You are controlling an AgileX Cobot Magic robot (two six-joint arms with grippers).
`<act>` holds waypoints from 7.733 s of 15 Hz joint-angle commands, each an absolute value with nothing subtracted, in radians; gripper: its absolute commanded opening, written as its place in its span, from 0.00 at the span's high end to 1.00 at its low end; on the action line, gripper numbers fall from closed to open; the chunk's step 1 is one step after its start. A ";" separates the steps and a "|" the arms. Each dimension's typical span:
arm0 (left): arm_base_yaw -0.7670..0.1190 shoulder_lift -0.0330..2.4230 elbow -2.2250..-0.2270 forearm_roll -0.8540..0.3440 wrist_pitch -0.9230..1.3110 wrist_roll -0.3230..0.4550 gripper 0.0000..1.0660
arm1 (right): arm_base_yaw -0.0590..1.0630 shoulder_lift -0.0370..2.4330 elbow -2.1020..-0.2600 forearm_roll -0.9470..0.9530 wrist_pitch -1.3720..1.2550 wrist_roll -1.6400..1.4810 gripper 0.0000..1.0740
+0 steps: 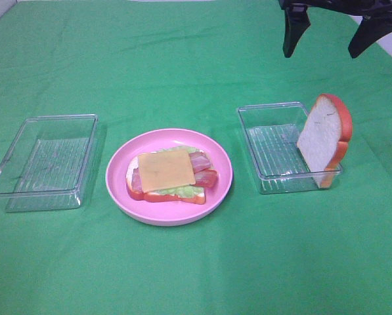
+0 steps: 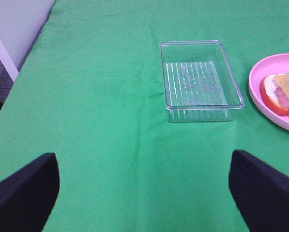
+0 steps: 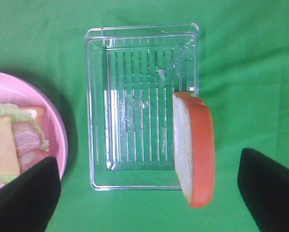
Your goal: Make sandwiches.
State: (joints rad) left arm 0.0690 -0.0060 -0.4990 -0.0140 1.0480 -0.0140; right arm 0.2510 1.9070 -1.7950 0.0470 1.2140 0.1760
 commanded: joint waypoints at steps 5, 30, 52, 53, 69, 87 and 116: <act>0.067 -0.027 -0.498 -0.017 1.043 -0.018 0.17 | 0.155 1.903 -1.612 0.039 1.229 0.149 0.12; 0.067 -0.027 -0.498 -0.017 1.043 -0.018 0.17 | 0.144 2.071 -1.612 0.107 1.177 0.081 1.00; 0.067 -0.027 -0.498 -0.017 1.043 -0.018 0.17 | 0.350 1.850 -1.301 1.011 0.846 -0.312 1.00; 0.067 -0.027 -0.498 -0.017 1.043 -0.018 0.17 | 0.374 1.889 -1.325 1.030 0.846 -0.329 1.00; 0.067 -0.027 -0.498 -0.017 1.043 -0.018 0.17 | 0.437 2.166 -1.499 1.000 0.838 -0.286 1.00; 0.067 -0.027 -0.498 -0.017 1.043 -0.018 0.17 | 0.334 1.833 -1.509 0.188 0.913 0.192 0.34; 0.067 -0.027 -0.498 -0.017 1.043 -0.018 0.17 | -0.053 0.433 -0.621 -0.009 1.062 -0.031 0.34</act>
